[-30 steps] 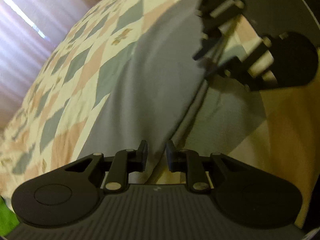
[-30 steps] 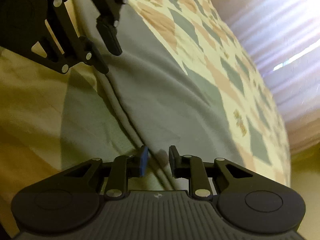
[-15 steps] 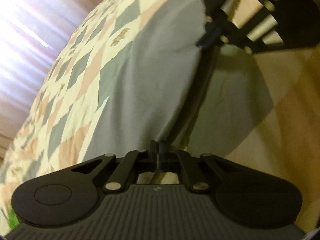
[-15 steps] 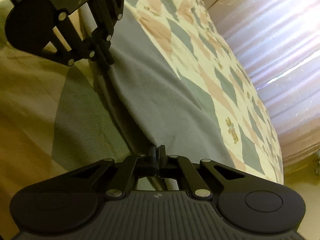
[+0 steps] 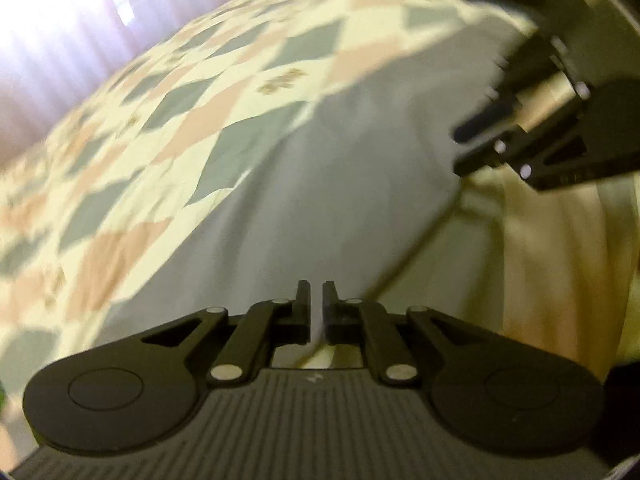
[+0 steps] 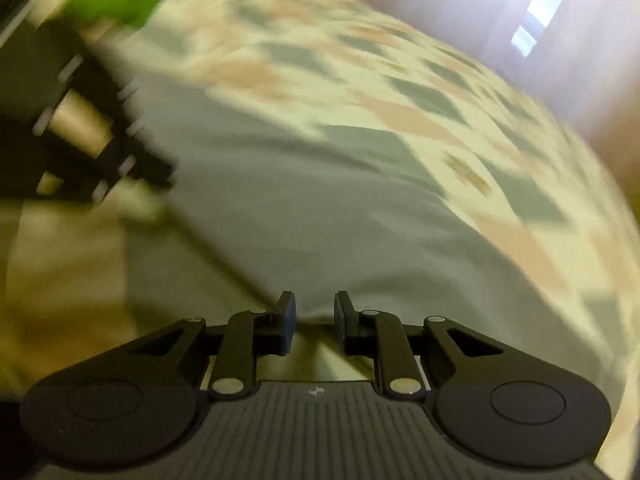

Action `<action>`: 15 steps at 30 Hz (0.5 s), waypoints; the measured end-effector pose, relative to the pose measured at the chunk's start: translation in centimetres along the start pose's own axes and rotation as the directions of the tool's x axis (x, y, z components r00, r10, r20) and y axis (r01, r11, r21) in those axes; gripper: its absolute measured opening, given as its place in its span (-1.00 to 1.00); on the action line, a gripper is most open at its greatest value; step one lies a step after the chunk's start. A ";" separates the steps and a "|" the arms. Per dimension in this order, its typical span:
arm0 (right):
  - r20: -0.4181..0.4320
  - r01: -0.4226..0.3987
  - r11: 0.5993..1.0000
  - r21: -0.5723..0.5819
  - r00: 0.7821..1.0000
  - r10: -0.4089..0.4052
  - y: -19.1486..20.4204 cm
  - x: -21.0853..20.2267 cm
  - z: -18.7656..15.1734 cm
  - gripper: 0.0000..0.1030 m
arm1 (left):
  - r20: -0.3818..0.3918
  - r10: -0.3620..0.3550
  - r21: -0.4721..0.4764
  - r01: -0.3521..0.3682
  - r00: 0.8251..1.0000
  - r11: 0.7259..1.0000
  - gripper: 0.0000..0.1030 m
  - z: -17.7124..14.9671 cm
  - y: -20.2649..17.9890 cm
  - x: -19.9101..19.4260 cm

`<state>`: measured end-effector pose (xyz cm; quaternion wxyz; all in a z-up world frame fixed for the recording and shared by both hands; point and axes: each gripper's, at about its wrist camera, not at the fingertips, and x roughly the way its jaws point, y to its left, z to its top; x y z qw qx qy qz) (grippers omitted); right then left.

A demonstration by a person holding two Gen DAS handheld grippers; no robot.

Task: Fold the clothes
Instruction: 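Fold the cuffs toward the waistband with the left gripper toward the right gripper, then lay the folded grey pants on the duvet and open both grippers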

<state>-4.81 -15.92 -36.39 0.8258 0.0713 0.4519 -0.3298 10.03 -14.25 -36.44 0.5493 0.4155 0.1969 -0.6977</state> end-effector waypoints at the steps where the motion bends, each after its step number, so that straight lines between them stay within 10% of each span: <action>1: 0.005 -0.004 0.997 0.078 1.000 0.004 -1.3 0.1 0.2 -0.57 | -0.010 -0.008 -0.051 0.008 1.000 0.999 -0.85 0.5 0.1 0.8; 6: -0.068 0.011 0.984 0.175 0.998 0.001 -4.1 0.7 -2.1 -0.51 | -0.158 -0.058 -0.330 0.002 0.986 0.944 -0.84 1.4 0.6 5.6; 10: -0.126 0.028 0.968 0.251 0.992 0.004 -6.3 1.2 -3.8 -0.47 | -0.213 -0.028 -0.340 -0.048 0.977 0.939 -0.80 2.7 -0.2 5.2; 15: -0.193 0.023 0.924 0.381 0.980 0.055 -9.9 0.4 -3.5 -0.08 | -0.378 -0.005 -0.410 -0.163 0.926 0.897 -0.70 4.4 -1.8 4.8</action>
